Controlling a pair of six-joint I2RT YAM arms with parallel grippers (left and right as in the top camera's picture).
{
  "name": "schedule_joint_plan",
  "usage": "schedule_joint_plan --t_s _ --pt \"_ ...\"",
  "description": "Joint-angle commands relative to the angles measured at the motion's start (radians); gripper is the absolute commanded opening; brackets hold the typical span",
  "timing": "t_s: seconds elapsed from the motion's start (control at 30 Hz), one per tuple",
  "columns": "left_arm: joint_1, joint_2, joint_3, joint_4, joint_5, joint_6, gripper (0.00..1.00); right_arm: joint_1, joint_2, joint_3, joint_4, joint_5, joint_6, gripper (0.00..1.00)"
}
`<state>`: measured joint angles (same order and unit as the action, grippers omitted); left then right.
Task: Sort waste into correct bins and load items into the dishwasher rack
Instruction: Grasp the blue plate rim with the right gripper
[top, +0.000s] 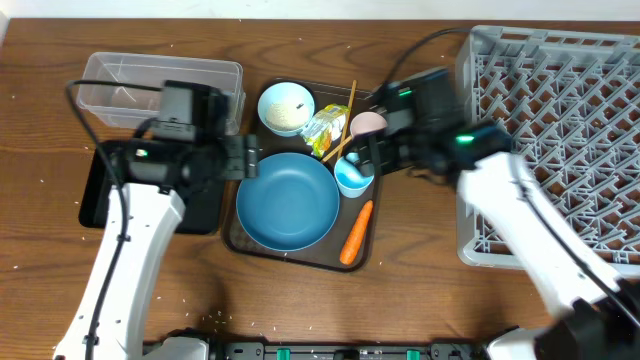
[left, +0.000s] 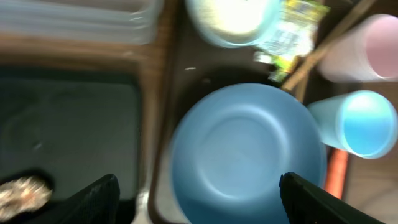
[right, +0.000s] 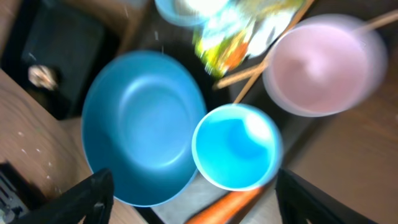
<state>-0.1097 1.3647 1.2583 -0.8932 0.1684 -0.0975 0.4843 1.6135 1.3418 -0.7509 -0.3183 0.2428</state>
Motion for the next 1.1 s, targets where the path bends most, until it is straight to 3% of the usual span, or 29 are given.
schedule_joint_plan --t_s 0.0,0.43,0.53,0.73,1.07 --pt "0.057 0.005 0.011 -0.012 -0.008 -0.013 0.83 0.078 0.043 0.015 -0.002 0.100 0.103 0.73" --pt "0.082 0.006 0.009 -0.015 -0.024 -0.014 0.83 0.331 0.182 0.015 -0.066 0.370 0.436 0.50" --pt "0.082 0.007 0.009 -0.017 -0.024 -0.014 0.83 0.342 0.249 0.015 -0.076 0.382 0.494 0.50" --pt "0.082 0.007 0.009 -0.019 -0.024 -0.014 0.83 0.291 0.334 0.017 -0.071 0.290 0.504 0.51" --pt "0.082 0.009 0.009 -0.019 -0.024 -0.014 0.83 0.227 0.413 0.021 -0.032 0.148 0.459 0.40"
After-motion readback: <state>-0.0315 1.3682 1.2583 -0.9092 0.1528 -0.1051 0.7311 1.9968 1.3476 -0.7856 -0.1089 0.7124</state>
